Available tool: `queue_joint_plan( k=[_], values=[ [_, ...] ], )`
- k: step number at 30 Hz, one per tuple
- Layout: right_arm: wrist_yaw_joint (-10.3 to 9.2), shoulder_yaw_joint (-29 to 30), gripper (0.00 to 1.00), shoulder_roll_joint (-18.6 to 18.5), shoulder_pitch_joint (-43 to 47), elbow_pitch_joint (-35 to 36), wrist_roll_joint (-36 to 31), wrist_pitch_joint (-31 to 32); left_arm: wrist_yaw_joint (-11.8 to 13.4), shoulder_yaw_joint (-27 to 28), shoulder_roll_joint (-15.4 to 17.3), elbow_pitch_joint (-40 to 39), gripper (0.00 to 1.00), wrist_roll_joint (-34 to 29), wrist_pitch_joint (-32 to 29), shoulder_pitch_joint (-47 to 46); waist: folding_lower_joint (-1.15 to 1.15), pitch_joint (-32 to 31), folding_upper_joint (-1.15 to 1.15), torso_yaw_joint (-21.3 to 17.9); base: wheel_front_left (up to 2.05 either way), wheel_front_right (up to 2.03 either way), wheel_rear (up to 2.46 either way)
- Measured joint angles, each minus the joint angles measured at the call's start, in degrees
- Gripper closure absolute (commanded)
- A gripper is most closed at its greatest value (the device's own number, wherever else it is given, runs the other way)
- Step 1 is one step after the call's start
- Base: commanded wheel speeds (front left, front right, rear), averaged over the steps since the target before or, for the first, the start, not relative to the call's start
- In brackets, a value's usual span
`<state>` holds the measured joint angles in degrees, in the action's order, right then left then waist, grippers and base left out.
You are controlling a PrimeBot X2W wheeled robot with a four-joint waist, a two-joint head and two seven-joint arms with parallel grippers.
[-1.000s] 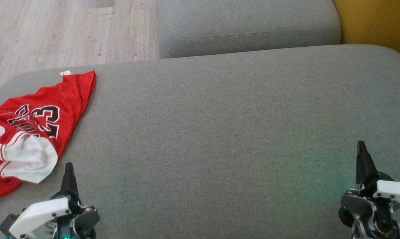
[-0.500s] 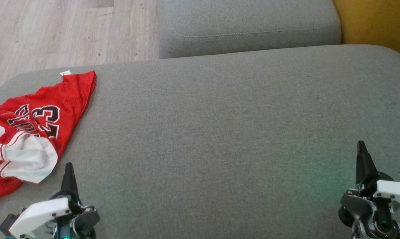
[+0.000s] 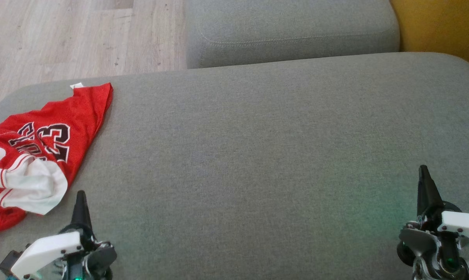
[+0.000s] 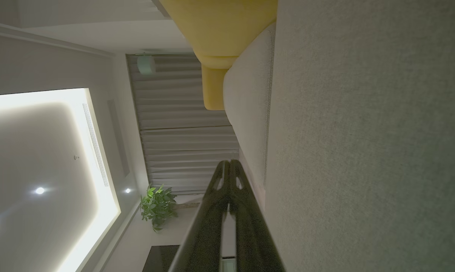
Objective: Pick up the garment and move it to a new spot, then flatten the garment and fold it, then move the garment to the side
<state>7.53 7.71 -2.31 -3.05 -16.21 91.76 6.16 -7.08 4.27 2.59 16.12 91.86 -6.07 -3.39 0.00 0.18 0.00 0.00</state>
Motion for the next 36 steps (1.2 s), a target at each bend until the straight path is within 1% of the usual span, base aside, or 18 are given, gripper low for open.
queue_joint_plan(
  k=[15,16,22,29,36],
  values=[
    [0.0,0.0,1.0,0.0,0.0,0.0,0.0,0.0,0.0,0.0,0.0,0.0,1.0,0.0,0.0,0.0,0.0,0.0,0.0,0.0,0.0,0.0,0.0],
    [0.0,0.0,0.0,0.01,0.0,-0.03,0.0,0.0,0.0,-0.01,0.0,0.02,0.0,0.0,0.0,0.0,0.0,0.0,0.0,0.0,0.0,0.0,0.0],
    [0.0,-0.19,0.0,0.09,3.12,-3.93,-0.05,-0.11,0.03,-0.53,-0.27,3.79,0.0,-0.02,0.13,3.15,0.0,0.0,0.0,-0.01,0.0,0.0,0.0],
    [0.0,-0.67,0.0,0.09,3.3,-3.65,-2.48,-1.19,0.03,-1.09,-0.29,3.67,0.0,-0.81,1.2,3.35,0.0,0.0,0.0,-0.06,0.0,0.0,0.0],
    [0.0,-1.55,0.0,0.09,3.3,-2.47,-7.83,-2.32,0.03,-1.86,-0.29,3.42,0.0,-3.39,2.33,3.35,0.0,-0.04,0.0,-0.08,0.0,0.0,0.0]
  ],
)
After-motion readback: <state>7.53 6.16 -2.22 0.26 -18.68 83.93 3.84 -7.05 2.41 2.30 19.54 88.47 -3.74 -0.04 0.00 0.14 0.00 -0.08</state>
